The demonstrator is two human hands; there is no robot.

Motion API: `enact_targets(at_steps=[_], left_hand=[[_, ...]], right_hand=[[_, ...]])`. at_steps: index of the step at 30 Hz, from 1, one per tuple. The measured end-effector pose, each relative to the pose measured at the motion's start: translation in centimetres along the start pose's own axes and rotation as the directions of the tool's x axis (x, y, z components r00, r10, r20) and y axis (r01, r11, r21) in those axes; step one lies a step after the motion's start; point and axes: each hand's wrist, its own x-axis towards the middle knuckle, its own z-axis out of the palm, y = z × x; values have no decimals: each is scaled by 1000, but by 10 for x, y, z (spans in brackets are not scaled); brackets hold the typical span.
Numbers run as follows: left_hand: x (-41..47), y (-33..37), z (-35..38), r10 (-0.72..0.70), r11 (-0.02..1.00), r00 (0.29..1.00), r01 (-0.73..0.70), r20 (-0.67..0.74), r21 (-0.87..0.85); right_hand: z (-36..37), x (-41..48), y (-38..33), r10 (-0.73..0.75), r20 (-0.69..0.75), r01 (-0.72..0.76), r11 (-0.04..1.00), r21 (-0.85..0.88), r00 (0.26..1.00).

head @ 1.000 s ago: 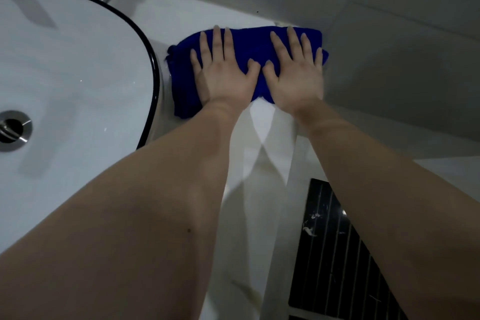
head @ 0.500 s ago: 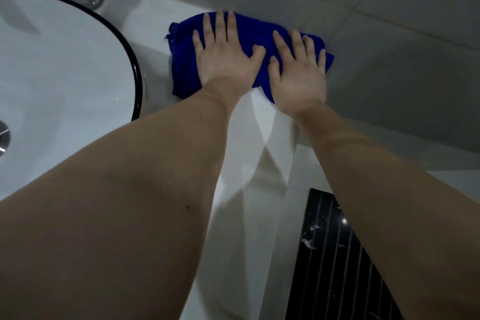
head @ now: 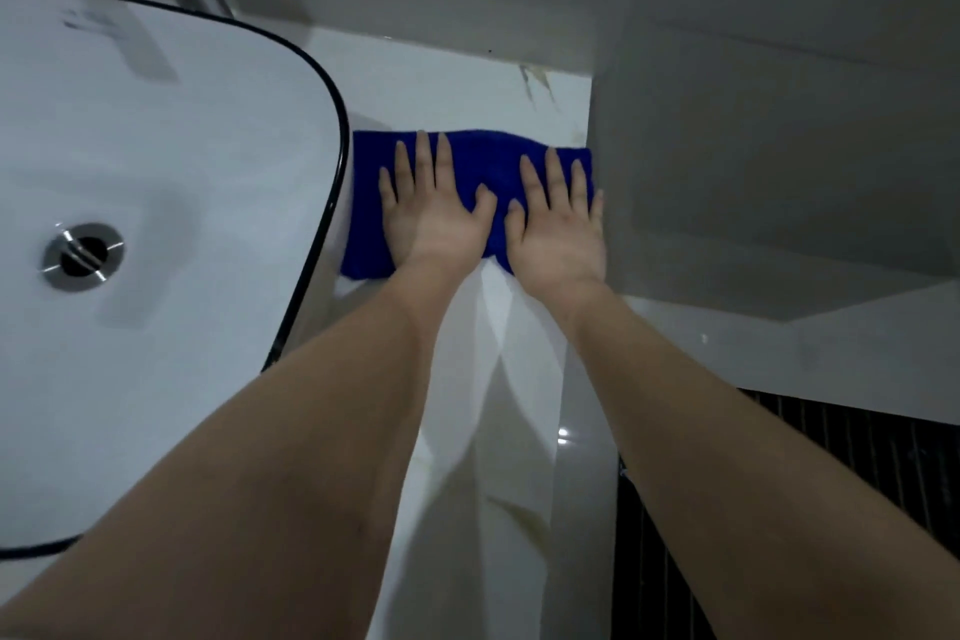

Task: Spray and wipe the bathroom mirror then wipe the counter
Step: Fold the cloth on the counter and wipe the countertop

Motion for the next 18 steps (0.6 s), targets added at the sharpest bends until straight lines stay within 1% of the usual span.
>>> enact_targets(at_steps=[6, 9, 12, 16, 18], left_hand=[[-82, -30, 0, 30, 998, 1000, -30, -3, -52], [-119, -42, 0, 45, 996, 999, -44, 16, -75], [-153, -57, 0, 54, 996, 998, -51, 42, -73], [-195, -85, -3, 61, 997, 994, -56, 91, -56], [-211, -103, -4, 88, 995, 990, -83, 113, -50]], right_hand=[[9, -80, -10, -17, 45, 18, 1000, -22, 999], [12, -114, -17, 4, 76, -2, 1000, -26, 997], [16, -140, -23, 28, 106, -20, 997, -71, 994], [24, -174, -39, 3, 57, 3, 993, -115, 998], [30, -193, -55, 13, 74, 0, 986, -167, 997]])
